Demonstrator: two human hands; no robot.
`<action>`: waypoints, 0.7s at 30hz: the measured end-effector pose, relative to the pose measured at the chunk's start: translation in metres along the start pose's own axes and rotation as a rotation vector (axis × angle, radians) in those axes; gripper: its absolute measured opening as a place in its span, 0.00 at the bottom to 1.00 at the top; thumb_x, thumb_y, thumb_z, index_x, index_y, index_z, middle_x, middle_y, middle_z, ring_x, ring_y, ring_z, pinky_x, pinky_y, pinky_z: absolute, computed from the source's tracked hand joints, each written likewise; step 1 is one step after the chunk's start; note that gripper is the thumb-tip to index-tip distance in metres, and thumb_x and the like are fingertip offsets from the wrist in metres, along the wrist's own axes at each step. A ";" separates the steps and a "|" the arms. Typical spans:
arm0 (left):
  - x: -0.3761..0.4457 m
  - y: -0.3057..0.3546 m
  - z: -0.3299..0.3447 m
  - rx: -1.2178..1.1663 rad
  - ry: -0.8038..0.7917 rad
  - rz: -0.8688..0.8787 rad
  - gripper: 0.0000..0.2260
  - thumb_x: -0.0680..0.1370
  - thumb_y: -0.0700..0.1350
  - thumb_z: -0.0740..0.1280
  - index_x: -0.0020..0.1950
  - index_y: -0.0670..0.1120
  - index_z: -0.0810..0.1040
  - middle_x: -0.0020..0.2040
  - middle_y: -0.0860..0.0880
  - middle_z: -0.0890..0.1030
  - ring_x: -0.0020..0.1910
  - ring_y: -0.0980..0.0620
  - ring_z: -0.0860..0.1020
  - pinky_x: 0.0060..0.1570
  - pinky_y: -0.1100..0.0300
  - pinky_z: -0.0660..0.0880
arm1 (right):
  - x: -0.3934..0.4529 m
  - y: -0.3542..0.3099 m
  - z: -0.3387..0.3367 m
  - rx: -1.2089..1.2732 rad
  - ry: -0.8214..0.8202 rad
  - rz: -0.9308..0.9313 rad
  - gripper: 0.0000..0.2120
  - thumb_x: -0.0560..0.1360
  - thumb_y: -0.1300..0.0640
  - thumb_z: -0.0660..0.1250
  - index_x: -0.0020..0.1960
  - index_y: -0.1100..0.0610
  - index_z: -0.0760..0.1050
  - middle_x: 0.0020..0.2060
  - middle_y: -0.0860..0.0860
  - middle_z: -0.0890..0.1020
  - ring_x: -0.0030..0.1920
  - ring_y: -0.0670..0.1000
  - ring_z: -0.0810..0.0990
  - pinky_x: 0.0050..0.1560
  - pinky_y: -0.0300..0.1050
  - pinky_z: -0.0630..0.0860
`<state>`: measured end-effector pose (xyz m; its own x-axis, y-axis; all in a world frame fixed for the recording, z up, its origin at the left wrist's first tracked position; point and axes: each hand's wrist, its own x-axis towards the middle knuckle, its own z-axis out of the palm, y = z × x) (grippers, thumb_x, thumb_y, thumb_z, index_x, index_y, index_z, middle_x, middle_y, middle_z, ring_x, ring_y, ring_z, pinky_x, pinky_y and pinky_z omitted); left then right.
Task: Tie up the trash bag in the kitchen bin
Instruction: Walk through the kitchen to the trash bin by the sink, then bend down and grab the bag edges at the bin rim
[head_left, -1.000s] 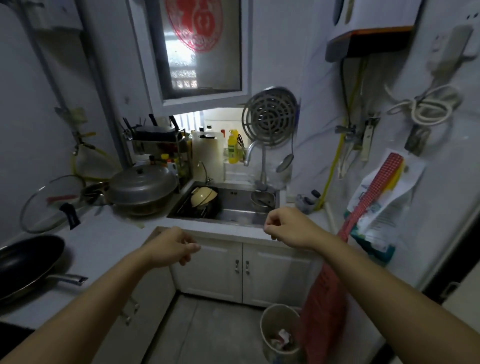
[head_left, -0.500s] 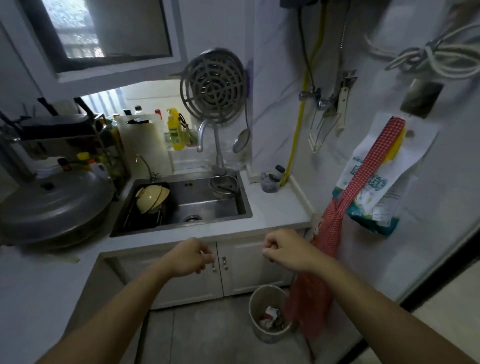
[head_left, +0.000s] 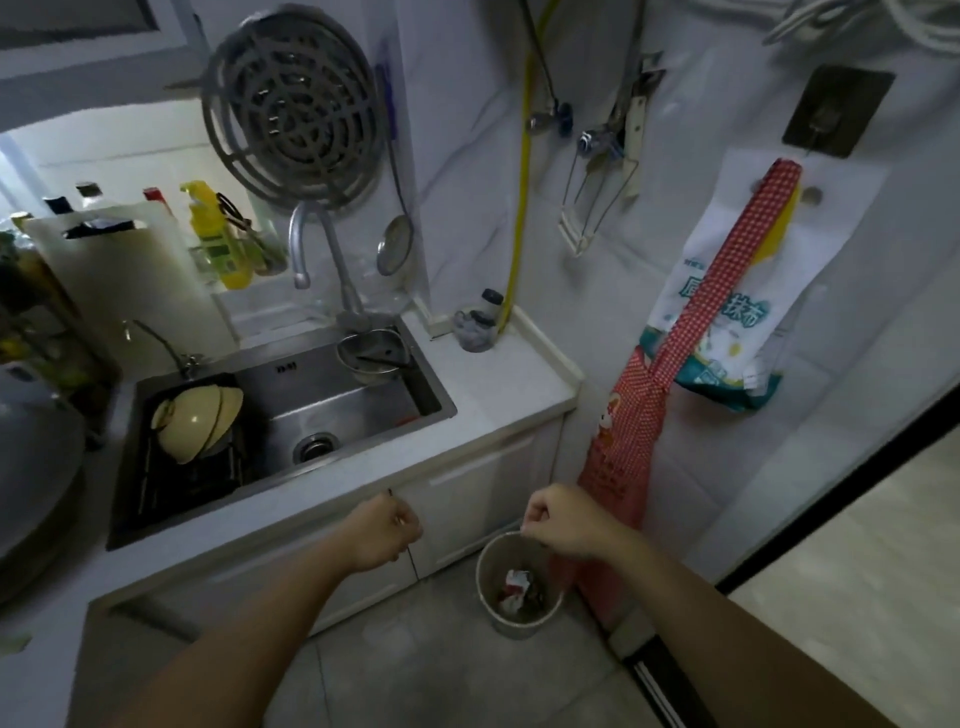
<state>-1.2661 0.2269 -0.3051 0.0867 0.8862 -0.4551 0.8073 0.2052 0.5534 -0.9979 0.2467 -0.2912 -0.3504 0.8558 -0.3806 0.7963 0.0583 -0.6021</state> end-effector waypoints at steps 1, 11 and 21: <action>0.006 -0.003 0.005 -0.002 0.000 -0.002 0.08 0.79 0.46 0.65 0.49 0.43 0.82 0.43 0.45 0.83 0.43 0.47 0.83 0.47 0.54 0.81 | 0.006 0.008 0.004 -0.001 -0.005 0.010 0.06 0.74 0.55 0.70 0.44 0.57 0.82 0.38 0.50 0.82 0.42 0.51 0.82 0.42 0.46 0.77; 0.109 -0.046 0.081 0.037 -0.199 -0.057 0.11 0.79 0.43 0.65 0.54 0.38 0.83 0.43 0.48 0.81 0.40 0.53 0.79 0.46 0.56 0.79 | 0.080 0.113 0.087 0.005 -0.035 0.174 0.09 0.73 0.55 0.69 0.35 0.57 0.81 0.38 0.55 0.85 0.41 0.53 0.83 0.38 0.44 0.76; 0.287 -0.166 0.240 0.179 -0.265 -0.094 0.08 0.80 0.42 0.60 0.42 0.42 0.75 0.46 0.43 0.76 0.46 0.48 0.76 0.45 0.58 0.70 | 0.192 0.263 0.252 -0.043 -0.007 0.373 0.12 0.80 0.53 0.60 0.47 0.55 0.80 0.54 0.58 0.83 0.56 0.56 0.81 0.56 0.46 0.73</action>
<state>-1.2346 0.3472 -0.6950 0.1372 0.7230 -0.6771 0.9066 0.1837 0.3798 -0.9804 0.2964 -0.6993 -0.0356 0.8187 -0.5731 0.8899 -0.2350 -0.3909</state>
